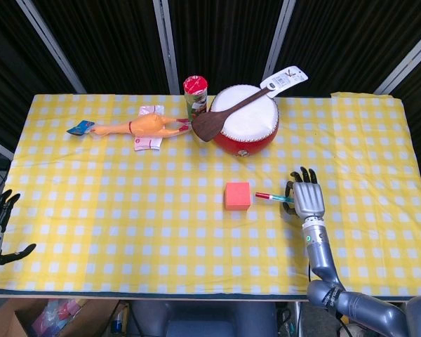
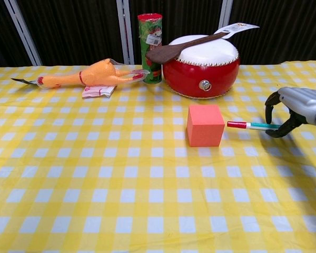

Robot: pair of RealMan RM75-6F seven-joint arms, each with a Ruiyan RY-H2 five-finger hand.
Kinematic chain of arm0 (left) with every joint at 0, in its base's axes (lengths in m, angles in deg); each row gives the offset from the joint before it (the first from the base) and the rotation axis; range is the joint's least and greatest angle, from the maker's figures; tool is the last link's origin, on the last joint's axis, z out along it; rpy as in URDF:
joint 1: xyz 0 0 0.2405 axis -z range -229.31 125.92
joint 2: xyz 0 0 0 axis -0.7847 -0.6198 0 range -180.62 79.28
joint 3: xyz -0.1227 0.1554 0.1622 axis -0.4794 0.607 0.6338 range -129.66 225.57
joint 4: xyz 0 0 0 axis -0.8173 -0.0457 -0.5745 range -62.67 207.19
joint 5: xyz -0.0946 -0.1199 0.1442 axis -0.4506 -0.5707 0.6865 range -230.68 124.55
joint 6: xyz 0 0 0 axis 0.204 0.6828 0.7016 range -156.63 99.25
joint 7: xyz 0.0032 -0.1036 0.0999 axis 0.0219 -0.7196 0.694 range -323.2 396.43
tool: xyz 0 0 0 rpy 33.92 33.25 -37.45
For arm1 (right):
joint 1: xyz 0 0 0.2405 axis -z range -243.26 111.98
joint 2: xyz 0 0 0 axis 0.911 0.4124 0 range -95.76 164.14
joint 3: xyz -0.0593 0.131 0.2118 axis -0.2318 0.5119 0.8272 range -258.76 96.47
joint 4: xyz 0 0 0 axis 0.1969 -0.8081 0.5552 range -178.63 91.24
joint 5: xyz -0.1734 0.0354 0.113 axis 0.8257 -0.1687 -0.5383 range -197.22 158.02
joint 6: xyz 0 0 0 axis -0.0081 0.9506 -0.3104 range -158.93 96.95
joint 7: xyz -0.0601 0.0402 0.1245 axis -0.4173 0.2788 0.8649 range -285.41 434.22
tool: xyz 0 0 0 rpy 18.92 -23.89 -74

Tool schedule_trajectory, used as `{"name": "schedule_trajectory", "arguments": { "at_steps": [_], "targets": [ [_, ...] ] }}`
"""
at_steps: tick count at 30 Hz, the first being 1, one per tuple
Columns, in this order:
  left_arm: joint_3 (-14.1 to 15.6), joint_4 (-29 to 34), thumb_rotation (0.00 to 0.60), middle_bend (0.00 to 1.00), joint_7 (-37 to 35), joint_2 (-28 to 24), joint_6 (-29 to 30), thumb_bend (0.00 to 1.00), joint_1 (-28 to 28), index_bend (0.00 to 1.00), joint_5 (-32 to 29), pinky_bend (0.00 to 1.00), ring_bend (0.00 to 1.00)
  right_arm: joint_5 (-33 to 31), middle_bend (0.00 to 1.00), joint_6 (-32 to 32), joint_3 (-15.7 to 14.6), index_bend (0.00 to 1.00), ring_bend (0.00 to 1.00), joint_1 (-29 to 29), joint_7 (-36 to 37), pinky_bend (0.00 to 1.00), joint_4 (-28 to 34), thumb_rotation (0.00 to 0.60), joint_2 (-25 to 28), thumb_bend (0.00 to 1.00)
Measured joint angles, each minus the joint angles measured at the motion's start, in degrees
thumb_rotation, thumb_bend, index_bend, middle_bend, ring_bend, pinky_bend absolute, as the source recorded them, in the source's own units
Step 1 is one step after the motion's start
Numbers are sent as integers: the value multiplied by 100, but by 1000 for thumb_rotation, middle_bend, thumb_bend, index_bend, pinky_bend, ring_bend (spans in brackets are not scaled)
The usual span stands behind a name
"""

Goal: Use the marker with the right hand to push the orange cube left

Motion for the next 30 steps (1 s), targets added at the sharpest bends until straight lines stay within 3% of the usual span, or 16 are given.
{"name": "schedule_trajectory", "arguments": {
  "at_steps": [14, 30],
  "targets": [
    [11, -4, 600, 0, 81, 14, 3, 0, 9, 0, 42, 0, 0, 410, 234, -379, -153, 671, 0, 113, 532, 0, 317, 600, 845, 535],
    [39, -39, 600, 0, -47, -25, -30, 0, 24, 0, 102, 0, 0, 637, 248, -630, -226, 686, 4, -99, 790, 0, 92, 600, 491, 535]
  ]
}}
